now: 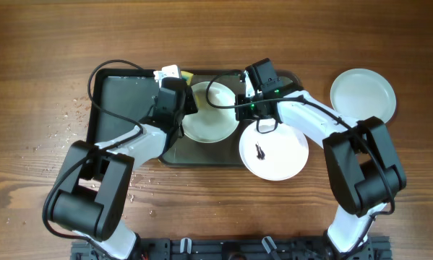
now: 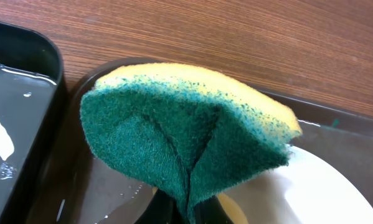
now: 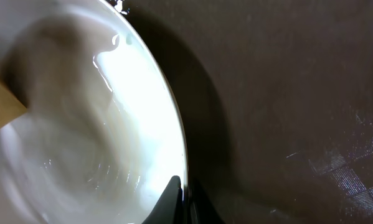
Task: Clean dirty plates on tray and stack at the side
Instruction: 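Scrub the plate with the sponge while the right gripper holds it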
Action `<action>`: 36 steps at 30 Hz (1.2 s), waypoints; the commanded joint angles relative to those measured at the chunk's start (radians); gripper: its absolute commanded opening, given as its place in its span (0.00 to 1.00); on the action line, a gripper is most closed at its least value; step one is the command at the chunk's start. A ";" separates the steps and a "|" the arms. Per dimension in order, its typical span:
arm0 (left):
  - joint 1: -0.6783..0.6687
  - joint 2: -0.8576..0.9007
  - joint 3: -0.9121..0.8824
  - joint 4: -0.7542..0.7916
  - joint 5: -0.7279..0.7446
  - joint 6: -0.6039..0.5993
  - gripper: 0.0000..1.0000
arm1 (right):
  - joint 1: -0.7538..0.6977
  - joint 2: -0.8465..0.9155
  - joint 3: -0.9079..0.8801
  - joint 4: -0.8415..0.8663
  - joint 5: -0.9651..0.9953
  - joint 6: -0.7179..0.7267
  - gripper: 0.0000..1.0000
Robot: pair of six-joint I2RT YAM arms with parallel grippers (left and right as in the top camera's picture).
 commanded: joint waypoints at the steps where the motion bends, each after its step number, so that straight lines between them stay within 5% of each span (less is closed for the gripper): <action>1: 0.011 0.033 -0.003 0.019 -0.021 0.020 0.04 | 0.002 -0.018 -0.010 0.004 -0.006 -0.043 0.04; 22: 0.010 0.073 -0.003 0.356 0.167 0.021 0.04 | 0.051 -0.018 -0.010 0.027 -0.021 -0.130 0.04; 29: 0.010 0.032 -0.003 0.210 0.350 -0.018 0.04 | 0.051 -0.018 -0.010 0.027 -0.021 -0.080 0.04; 34: 0.010 0.032 -0.003 0.132 0.333 0.002 0.04 | 0.051 -0.018 -0.010 0.029 -0.021 -0.046 0.04; 36: 0.011 0.033 -0.003 0.121 0.216 0.019 0.04 | 0.051 -0.018 -0.010 0.029 -0.021 -0.046 0.04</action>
